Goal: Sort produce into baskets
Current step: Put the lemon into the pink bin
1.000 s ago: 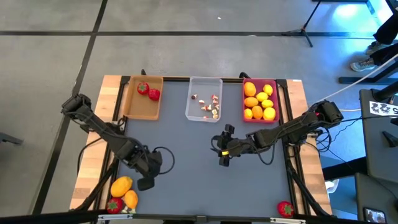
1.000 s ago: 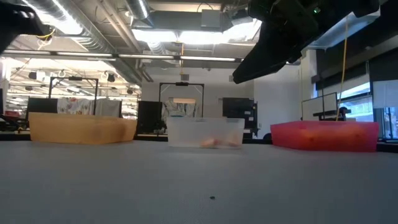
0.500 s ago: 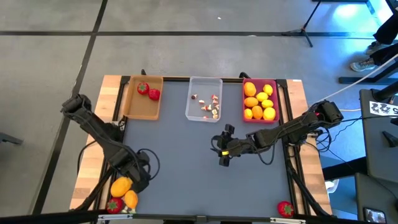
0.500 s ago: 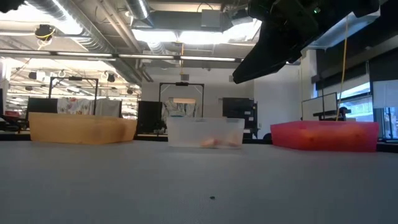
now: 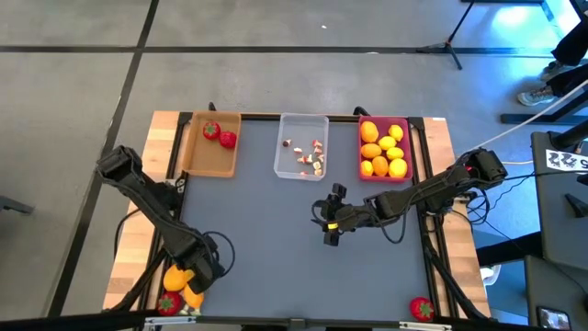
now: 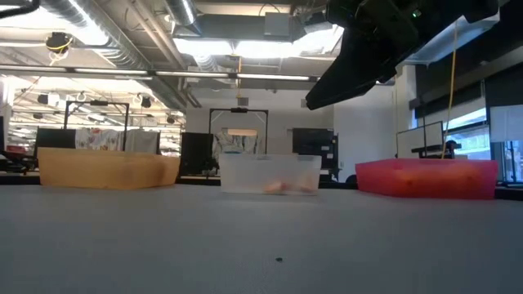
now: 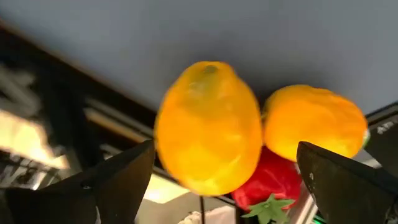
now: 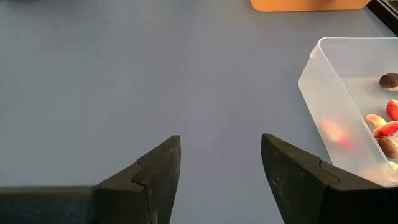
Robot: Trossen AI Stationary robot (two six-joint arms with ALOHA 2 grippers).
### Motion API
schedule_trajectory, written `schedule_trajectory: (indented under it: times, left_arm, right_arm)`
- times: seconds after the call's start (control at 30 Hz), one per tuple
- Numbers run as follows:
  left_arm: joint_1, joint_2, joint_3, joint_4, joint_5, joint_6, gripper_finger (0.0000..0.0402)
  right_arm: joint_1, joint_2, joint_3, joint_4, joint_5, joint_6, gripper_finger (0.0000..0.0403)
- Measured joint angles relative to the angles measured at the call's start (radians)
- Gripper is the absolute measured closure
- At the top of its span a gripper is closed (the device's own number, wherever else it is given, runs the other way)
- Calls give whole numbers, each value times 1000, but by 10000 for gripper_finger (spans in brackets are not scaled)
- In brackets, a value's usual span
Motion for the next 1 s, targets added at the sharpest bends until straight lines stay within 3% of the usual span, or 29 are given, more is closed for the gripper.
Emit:
schedule_trajectory:
  times: [0.33,1.0]
  left_arm:
    - [0,13,-81,58,8,52,23]
    - [-6,13,-133,101,8,110,195]
  right_arm:
    - [0,0,0,0,0,0,182]
    - [0,0,0,0,0,0,182]
